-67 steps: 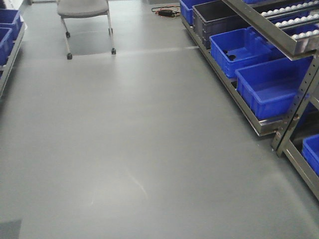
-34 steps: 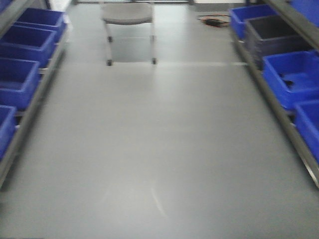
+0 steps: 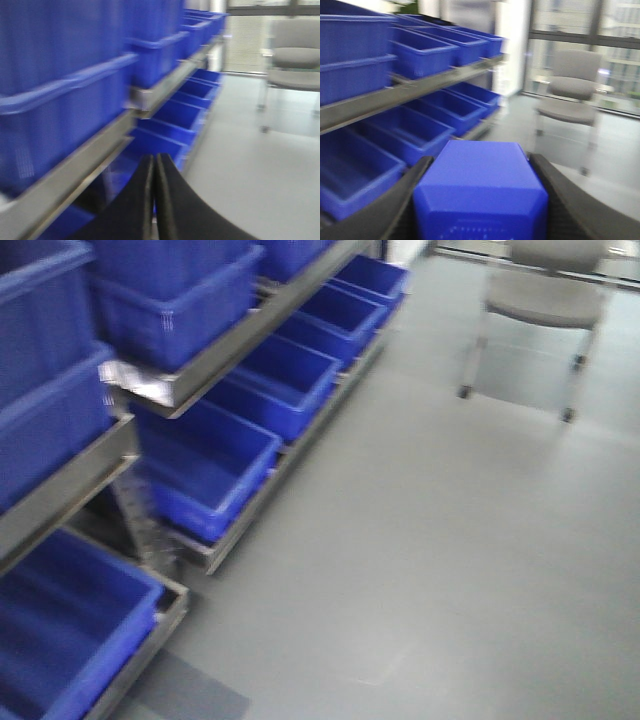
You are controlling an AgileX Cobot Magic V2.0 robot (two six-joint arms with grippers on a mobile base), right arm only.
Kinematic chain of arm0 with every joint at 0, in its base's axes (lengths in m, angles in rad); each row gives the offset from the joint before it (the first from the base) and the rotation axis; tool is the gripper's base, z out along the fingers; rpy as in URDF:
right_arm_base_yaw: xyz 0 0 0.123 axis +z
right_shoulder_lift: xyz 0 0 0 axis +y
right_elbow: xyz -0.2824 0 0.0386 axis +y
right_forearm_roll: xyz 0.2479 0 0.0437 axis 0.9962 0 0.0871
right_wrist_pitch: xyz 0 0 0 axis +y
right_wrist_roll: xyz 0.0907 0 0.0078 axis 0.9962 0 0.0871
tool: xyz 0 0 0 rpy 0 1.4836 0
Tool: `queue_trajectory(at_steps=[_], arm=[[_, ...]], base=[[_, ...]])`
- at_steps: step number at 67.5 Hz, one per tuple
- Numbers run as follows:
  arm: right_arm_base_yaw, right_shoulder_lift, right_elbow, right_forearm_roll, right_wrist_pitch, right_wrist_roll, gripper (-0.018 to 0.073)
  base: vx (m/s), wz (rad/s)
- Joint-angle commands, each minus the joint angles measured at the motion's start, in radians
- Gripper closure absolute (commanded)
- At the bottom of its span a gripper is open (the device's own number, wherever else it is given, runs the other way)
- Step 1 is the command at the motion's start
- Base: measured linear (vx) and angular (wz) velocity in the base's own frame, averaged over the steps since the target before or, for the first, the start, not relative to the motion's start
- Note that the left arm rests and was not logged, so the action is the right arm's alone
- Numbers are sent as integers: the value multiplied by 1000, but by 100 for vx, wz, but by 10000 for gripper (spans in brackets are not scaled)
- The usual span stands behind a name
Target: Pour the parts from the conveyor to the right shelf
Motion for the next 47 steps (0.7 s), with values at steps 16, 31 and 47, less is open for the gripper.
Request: queue_trajectory(at_steps=[16, 31, 47], arm=[[-5, 14, -27, -2, -76, -8, 565], [-5, 14, -27, -2, -76, -8, 565], [-5, 14, -27, -2, -76, -8, 565]], base=[[22, 85], [15, 75], [-1, 88]])
